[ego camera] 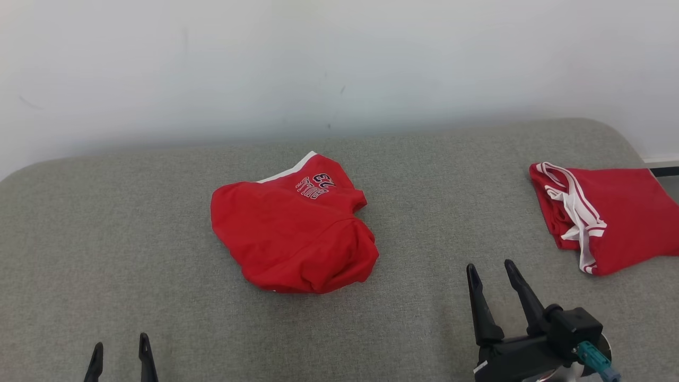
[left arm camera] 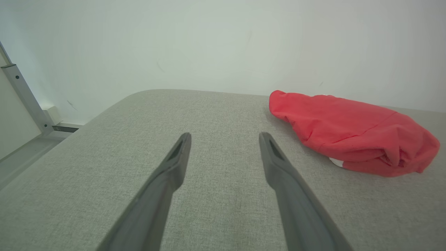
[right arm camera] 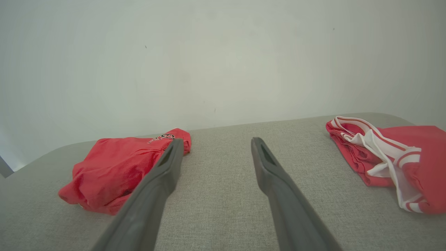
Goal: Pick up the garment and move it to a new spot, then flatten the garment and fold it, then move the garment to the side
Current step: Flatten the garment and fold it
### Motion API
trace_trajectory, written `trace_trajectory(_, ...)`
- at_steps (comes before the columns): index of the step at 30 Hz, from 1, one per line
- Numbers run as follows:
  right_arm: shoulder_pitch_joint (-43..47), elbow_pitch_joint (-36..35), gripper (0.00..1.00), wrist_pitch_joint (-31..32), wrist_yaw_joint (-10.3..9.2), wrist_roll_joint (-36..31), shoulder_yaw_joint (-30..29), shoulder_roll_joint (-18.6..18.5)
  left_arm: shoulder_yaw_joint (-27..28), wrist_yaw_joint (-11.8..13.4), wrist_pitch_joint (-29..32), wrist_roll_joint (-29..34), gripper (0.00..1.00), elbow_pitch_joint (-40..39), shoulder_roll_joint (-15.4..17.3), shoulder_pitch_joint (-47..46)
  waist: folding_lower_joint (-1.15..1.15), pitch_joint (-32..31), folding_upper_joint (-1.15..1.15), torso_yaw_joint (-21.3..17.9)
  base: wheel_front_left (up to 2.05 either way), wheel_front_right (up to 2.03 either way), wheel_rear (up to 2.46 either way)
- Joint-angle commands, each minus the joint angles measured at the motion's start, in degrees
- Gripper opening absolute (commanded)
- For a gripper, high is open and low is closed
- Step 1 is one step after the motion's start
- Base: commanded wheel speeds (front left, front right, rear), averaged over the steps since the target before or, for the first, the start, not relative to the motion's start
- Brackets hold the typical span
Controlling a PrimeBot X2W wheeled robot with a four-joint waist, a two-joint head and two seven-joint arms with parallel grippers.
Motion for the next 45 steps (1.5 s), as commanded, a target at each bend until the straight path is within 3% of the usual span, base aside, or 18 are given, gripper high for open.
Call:
trace_trajectory(1, 1.01, 0.27, 1.00, -0.23, -0.15, -0.28, 0.07, 0.29, 0.28, 0.02, -0.18, 0.60, 1.00, -0.14, -0.33, 0.74, 0.00, -0.05, 0.00, 0.03, 0.00, 0.00, 0.00)
trace_trajectory(16, -0.01, 1.16, 1.00, -0.22, -0.15, 0.10, 0.65, 0.33, 0.36, -1.51, -0.18, 2.44, 1.00, -1.07, -1.29, -0.97, 0.00, 2.52, 0.00, 1.91, 0.00, 0.00, 0.00)
trace_trajectory(29, -8.06, 7.53, 1.00, -0.16, -0.15, 1.95, 5.05, -1.41, -7.53, -0.14, -0.19, -0.29, 1.00, -1.82, -1.29, -5.60, 0.00, 10.92, 0.00, 9.62, 0.00, 0.00, 0.00)
trace_trajectory(40, -14.50, 16.86, 1.00, -0.16, -0.15, 4.19, 7.62, -2.52, -10.28, 0.43, -0.19, -1.39, 1.00, -2.88, -1.23, -8.24, 0.00, 14.87, 0.00, 14.63, 0.00, 0.00, 0.00)
trace_trajectory(41, -14.90, 17.41, 0.95, -0.16, -0.15, 4.43, 7.85, -2.47, -10.33, 0.40, -0.19, -1.43, 1.00, -2.92, -1.24, -8.22, 0.00, 15.02, 0.00, 14.77, 0.00, 0.00, 0.00)
trace_trajectory(43, -15.55, 18.09, 0.24, -0.16, -0.15, 4.64, 8.17, -2.54, -10.29, 0.41, -0.19, -1.46, 1.00, -2.99, -1.25, -8.36, 0.00, 15.31, 0.00, 14.90, 0.00, 0.00, 0.00)
trace_trajectory(44, -15.67, 18.27, 0.00, -0.16, -0.15, 4.76, 8.41, -2.64, -10.10, 0.33, -0.19, -1.43, 1.00, -2.89, -1.25, -8.56, 0.00, 15.39, 0.00, 14.89, 0.00, 0.00, 0.00)
trace_trajectory(45, -15.69, 18.37, 0.00, -0.15, -0.15, 4.95, 8.64, -2.71, -9.94, 0.23, -0.19, -1.41, 1.00, -2.80, -1.24, -8.72, 0.00, 15.43, 0.00, 14.84, 0.00, 0.00, 0.00)
